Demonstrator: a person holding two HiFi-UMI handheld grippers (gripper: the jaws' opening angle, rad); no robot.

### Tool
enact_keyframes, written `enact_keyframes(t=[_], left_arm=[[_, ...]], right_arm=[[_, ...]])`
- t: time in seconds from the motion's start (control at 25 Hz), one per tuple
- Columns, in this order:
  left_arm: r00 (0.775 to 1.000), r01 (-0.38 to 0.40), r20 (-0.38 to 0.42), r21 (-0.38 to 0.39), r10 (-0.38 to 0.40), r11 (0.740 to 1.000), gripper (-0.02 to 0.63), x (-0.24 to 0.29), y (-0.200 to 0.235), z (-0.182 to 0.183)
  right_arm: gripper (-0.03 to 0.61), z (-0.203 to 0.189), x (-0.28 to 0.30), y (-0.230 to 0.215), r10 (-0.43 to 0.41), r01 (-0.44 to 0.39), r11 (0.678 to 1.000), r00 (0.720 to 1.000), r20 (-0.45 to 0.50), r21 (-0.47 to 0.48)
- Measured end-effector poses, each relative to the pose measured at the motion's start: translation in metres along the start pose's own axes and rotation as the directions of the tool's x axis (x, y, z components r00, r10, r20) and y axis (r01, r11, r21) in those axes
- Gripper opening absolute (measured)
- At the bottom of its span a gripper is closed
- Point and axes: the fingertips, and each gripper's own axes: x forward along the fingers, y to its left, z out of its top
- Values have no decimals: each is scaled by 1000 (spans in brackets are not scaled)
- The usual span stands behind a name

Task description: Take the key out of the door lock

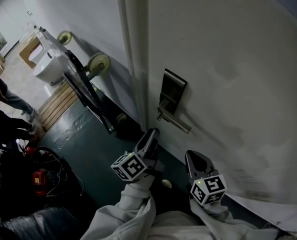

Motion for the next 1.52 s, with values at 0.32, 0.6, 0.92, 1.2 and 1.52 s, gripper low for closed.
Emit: enact_keyframes(t=[0.32,0.6,0.92,1.2,1.52], left_arm=[[999,31,-17,-144,-34,989,141,27,12,-7],[999,32,-1,-188,-32,982,141,40,21,0],[997,72,-1,-319,-76,945,141,51,23,1],[998,56,-15,-354,-65,934,65,56,24,-2],[996,87,13,-380,-89,921,29,58,15,1]], right_arm=[[52,0,2,-5,-23,23,1000,1000,-10,-12],[52,-1,7,-5,-25,24,1000,999,-27,-18],[52,-1,6,-6,-38,37,999,999,-31,-24],[52,0,3,-9,-49,49,999,998,-28,-23],[52,-2,3,-7,-45,44,999,998,-34,-23]])
